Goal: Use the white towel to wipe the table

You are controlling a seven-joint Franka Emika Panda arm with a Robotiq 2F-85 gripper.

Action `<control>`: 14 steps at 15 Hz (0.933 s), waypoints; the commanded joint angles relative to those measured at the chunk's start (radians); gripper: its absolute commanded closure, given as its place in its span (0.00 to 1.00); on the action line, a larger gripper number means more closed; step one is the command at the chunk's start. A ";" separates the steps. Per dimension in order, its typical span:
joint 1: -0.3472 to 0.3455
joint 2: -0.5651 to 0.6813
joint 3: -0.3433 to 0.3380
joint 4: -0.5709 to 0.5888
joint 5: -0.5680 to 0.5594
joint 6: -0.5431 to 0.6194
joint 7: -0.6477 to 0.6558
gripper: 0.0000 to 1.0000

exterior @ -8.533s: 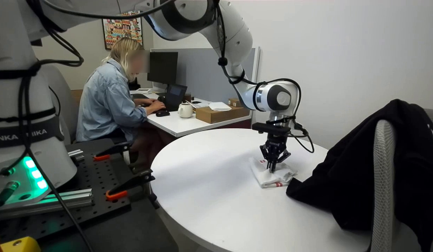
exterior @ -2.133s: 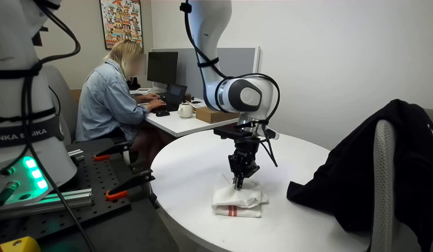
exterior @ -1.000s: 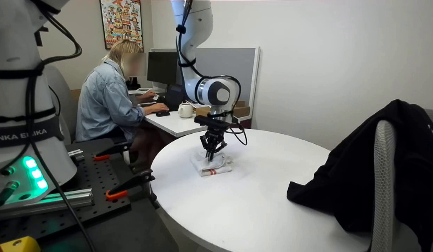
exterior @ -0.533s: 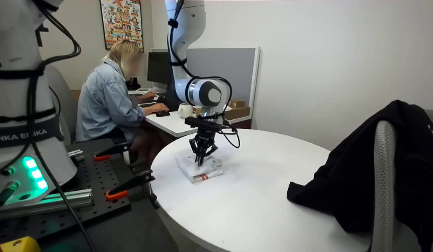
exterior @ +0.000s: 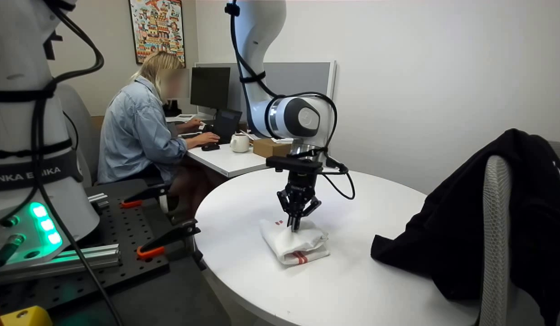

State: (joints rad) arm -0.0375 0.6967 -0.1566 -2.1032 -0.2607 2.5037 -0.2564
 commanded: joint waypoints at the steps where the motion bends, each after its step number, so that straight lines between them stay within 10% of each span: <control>1: -0.031 -0.052 -0.023 -0.044 -0.008 -0.023 0.061 0.71; 11: -0.051 -0.195 0.060 -0.109 0.060 -0.086 0.099 0.06; 14: -0.025 -0.295 0.124 -0.138 0.117 -0.127 0.111 0.00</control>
State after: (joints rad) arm -0.0869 0.5311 -0.0857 -2.1767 -0.1946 2.4212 -0.1718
